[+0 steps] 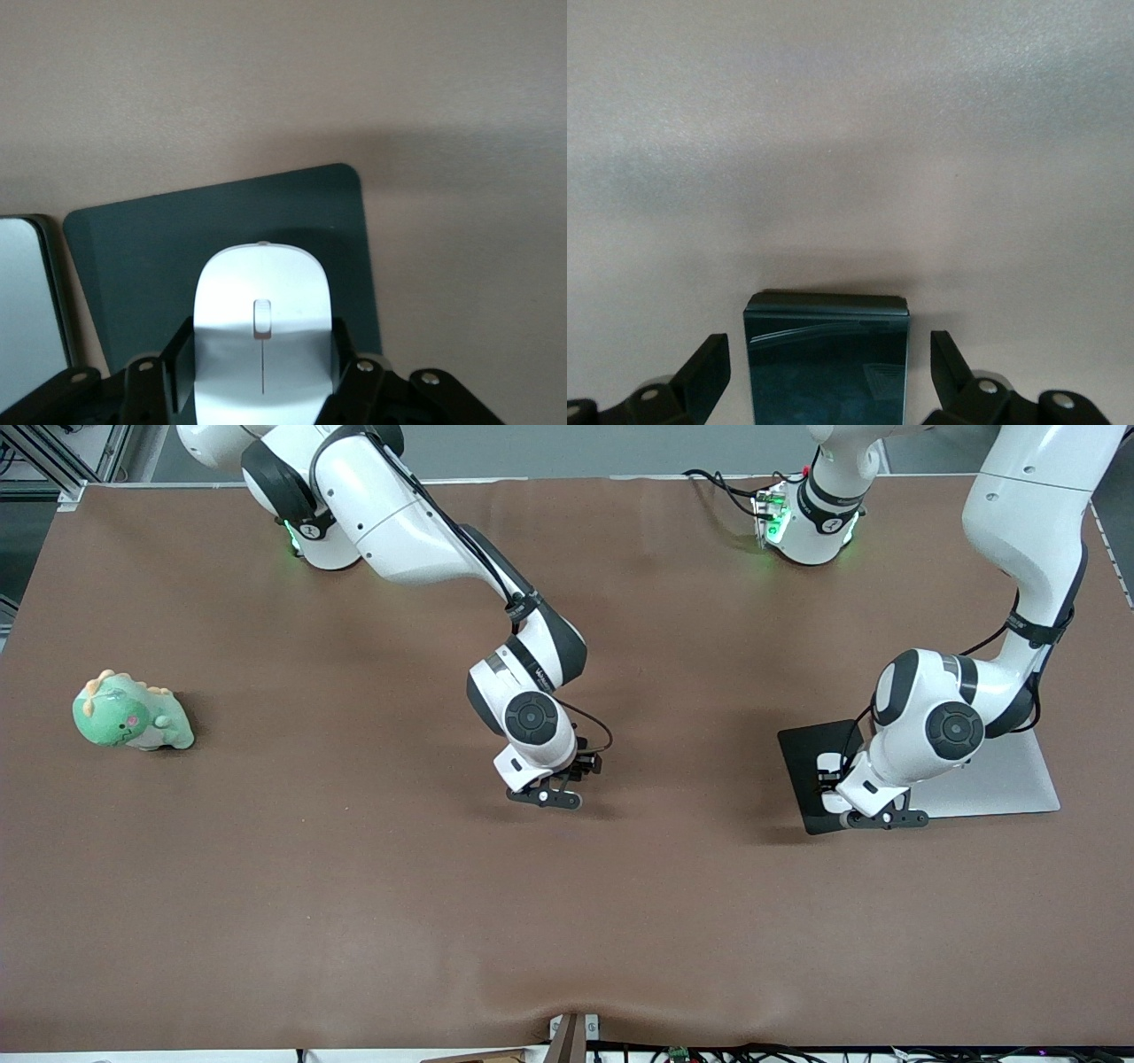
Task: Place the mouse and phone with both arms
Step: 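Lower the mouse onto the pad while the right gripper carries the phone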
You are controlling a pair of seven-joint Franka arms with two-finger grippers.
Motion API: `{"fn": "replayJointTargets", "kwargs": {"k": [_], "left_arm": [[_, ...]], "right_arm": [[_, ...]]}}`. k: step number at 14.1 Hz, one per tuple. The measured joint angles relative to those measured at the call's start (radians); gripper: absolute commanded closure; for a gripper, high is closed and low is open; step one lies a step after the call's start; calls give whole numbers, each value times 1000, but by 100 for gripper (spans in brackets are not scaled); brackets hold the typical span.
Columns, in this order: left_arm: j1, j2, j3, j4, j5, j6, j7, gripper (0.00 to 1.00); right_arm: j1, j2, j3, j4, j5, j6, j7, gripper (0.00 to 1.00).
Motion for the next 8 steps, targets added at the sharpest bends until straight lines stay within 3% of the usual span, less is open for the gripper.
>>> {"fn": "replayJointTargets", "kwargs": {"k": [8], "left_arm": [[13,32,-1,-12,0,60,7,41]], "right_arm": [[20,17,0,0,-6,51,22,0]]}}
